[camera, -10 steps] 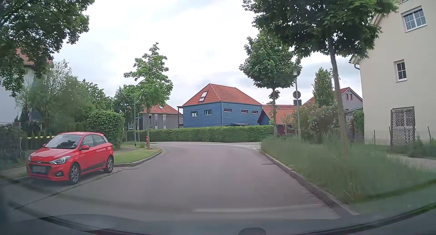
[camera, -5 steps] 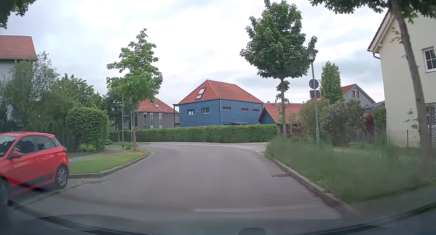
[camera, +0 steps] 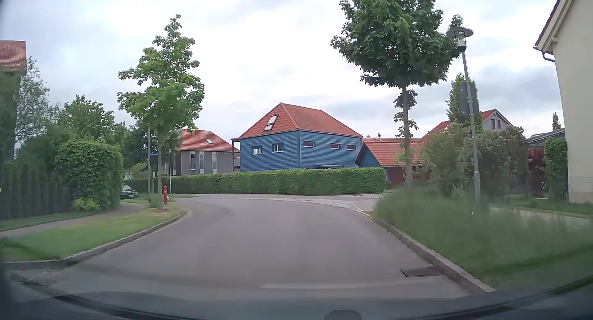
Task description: Follow the waypoints while adhering to traffic rules and regulations
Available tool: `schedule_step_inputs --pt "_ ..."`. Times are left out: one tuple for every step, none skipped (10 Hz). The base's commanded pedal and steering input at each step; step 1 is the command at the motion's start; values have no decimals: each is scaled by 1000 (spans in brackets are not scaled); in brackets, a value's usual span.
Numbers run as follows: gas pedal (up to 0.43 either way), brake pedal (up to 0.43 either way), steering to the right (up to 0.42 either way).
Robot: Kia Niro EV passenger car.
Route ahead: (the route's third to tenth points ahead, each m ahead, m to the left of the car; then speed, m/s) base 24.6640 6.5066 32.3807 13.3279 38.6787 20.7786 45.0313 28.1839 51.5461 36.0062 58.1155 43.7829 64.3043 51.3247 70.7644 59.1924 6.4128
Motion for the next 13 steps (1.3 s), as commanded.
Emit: schedule_step_inputs --pt "47 0 -16" --pt "47 0 -18" --pt "47 0 -19" --pt "47 0 -18" --pt "47 0 -17" --pt "47 0 -17" --pt "47 0 -18" --pt "59 0 -18" --pt "59 0 -18" --pt "59 0 -18" --pt "59 0 -18" --pt "59 0 -19" --pt "59 0 -24"
